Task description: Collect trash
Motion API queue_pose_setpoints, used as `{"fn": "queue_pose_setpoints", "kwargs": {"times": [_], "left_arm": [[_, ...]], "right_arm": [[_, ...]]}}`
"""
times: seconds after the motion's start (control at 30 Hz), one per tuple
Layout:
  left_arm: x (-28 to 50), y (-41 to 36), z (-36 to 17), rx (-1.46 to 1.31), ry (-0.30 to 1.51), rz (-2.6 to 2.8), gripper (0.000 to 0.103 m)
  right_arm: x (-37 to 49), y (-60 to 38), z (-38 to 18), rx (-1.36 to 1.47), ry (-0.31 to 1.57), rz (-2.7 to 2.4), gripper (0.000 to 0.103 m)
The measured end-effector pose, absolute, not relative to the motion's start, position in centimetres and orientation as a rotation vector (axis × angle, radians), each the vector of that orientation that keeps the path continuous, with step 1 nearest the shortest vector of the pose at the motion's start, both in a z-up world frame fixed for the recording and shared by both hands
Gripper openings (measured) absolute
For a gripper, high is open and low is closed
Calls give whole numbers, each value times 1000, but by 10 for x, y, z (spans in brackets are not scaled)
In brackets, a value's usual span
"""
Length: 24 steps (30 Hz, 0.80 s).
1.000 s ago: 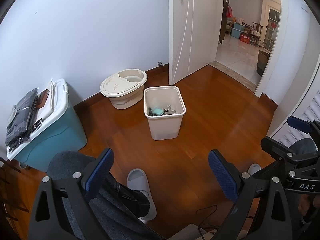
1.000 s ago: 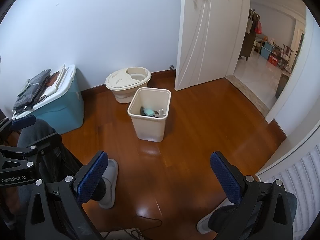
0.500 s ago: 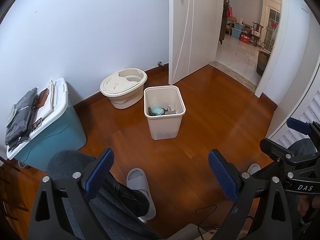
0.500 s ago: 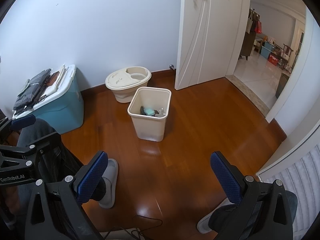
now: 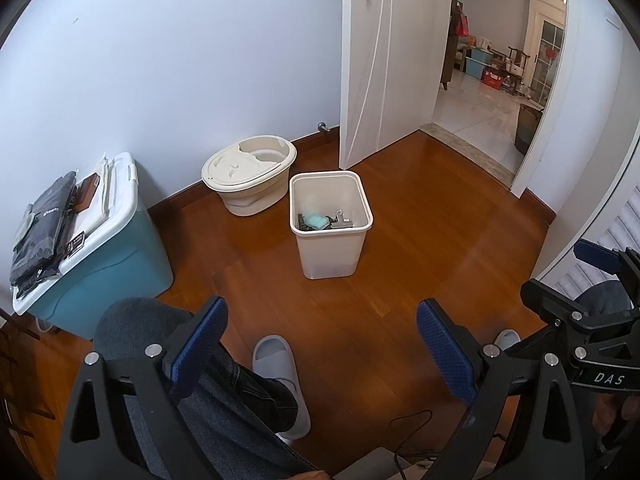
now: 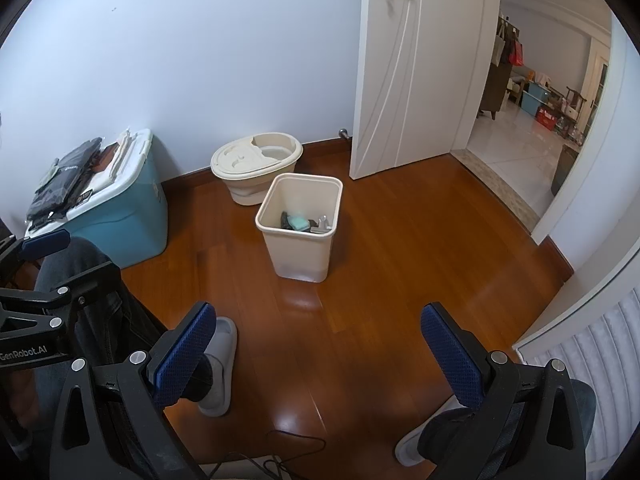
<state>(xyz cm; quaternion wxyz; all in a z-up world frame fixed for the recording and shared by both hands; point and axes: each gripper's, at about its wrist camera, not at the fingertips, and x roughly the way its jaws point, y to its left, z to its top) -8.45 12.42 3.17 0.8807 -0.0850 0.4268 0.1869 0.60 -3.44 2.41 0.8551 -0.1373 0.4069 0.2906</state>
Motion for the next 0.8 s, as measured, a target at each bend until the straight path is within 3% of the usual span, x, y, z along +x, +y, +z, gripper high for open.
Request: {"fn": "queue_pose_setpoints", "kwargs": {"times": [0.8], "left_arm": [[-85,123,31,-184,891,394,97]], "right_arm": [[5,-30,23,-289,859,612,103]]}}
